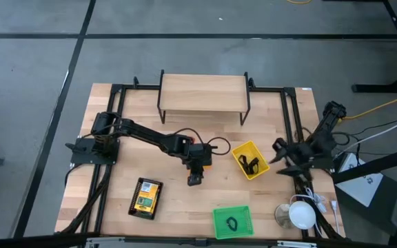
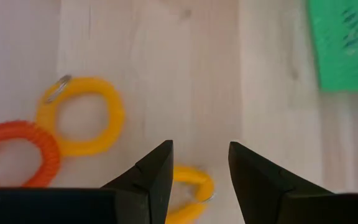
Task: Pick & Place Office Desk Supplies
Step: Put the yellow spring keychain into the green basket
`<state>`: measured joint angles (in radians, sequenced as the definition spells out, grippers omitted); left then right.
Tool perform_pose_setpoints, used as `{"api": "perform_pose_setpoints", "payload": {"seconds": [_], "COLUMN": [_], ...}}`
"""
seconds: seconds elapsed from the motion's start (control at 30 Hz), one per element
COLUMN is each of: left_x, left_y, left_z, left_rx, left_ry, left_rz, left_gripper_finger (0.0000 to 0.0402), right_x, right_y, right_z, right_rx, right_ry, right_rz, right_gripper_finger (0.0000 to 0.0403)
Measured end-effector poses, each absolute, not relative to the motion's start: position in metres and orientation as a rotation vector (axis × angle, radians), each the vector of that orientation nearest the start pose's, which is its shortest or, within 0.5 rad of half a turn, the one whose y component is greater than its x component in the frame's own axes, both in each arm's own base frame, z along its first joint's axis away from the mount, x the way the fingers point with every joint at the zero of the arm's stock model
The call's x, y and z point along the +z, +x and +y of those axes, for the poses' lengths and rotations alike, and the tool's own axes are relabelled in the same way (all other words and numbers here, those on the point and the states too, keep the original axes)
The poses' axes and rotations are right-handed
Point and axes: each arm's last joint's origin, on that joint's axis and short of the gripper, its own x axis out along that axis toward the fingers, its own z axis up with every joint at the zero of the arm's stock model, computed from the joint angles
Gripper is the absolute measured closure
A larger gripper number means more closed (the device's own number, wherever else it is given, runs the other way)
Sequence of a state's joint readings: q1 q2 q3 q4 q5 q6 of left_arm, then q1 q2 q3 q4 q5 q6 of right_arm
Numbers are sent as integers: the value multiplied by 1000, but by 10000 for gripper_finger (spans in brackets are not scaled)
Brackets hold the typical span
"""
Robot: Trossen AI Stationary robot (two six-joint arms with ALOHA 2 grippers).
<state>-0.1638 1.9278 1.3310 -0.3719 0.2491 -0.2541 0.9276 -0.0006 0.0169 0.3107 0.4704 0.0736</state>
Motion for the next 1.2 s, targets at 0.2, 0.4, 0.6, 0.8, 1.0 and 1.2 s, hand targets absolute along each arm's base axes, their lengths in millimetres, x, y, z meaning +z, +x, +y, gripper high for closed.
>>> {"api": "perform_pose_setpoints", "payload": {"seconds": [0.2, 0.4, 0.6, 0.8, 1.0, 1.2], "left_x": [178, 173, 155, 141, 140, 136], "left_y": [393, 390, 390, 391, 391, 390], "left_z": [-65, -58, -63, -75, -74, -80], "left_rx": [-225, -215, -236, -234, -218, -223], "left_ry": [-208, -148, -136, -116, -110, -97], "left_rz": [1071, 1125, 1187, 1225, 1227, 1239], "left_gripper_finger": [252, 252, 252, 252, 267, 352], "right_x": [173, 174, 174, 174, 174, 174], "right_y": [68, 68, 68, 68, 68, 68], "right_z": [66, 66, 66, 66, 66, 66], "right_rx": [401, 398, 394, 394, 394, 394], "right_ry": [332, 330, 317, 317, 277, 268], "right_rz": [6, 2, 0, 0, -8, -9], "right_gripper_finger": [204, 204, 204, 204, 204, 204]}}
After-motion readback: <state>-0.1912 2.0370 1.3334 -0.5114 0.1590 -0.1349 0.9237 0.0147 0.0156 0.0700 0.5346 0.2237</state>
